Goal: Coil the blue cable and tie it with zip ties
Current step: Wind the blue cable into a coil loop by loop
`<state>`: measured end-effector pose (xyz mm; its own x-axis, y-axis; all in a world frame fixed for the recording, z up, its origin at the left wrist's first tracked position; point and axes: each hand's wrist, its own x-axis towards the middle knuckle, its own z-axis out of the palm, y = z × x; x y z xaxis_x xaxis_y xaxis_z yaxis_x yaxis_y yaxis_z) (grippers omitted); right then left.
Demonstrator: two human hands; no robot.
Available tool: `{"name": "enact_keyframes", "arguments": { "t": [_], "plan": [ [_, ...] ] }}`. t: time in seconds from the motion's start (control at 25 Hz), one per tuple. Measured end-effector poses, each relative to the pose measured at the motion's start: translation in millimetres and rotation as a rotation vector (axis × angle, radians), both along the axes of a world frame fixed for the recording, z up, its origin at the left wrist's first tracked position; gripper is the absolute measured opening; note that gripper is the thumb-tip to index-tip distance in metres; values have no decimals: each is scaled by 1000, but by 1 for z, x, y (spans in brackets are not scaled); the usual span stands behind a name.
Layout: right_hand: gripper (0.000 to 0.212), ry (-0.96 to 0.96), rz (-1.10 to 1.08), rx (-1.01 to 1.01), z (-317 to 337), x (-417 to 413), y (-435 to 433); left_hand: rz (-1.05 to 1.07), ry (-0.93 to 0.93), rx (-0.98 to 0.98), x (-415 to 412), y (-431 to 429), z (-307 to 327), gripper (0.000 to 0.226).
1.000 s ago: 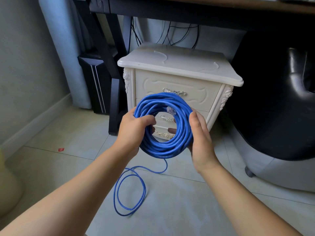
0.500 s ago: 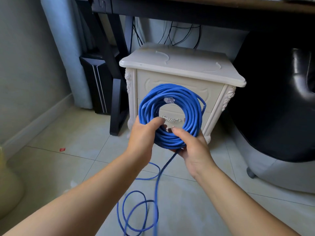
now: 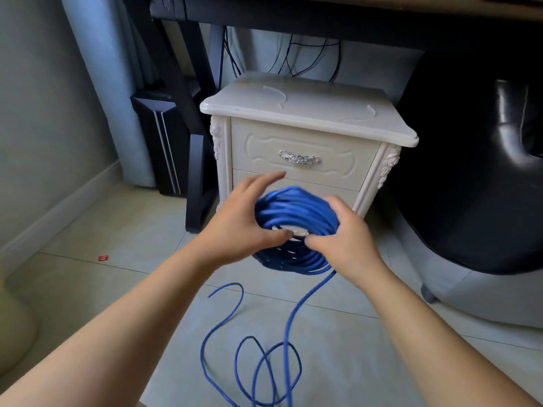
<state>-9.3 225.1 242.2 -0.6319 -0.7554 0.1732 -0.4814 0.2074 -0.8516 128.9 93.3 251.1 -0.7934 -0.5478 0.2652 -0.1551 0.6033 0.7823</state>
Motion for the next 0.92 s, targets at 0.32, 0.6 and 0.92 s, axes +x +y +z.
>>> {"name": "enact_keyframes", "arguments": {
  "t": [0.32, 0.6, 0.92],
  "plan": [
    [73, 161, 37, 73, 10, 10, 7, -29, -64, -56, -4, 18, 3, 65],
    [50, -400, 40, -34, 8, -1, 8, 181, 205, 243, -3, 14, 11, 58],
    [55, -576, -158, -348, -11, 19, -12, 288, 399, 646, -12, 28, -2, 49]
  ]
}}
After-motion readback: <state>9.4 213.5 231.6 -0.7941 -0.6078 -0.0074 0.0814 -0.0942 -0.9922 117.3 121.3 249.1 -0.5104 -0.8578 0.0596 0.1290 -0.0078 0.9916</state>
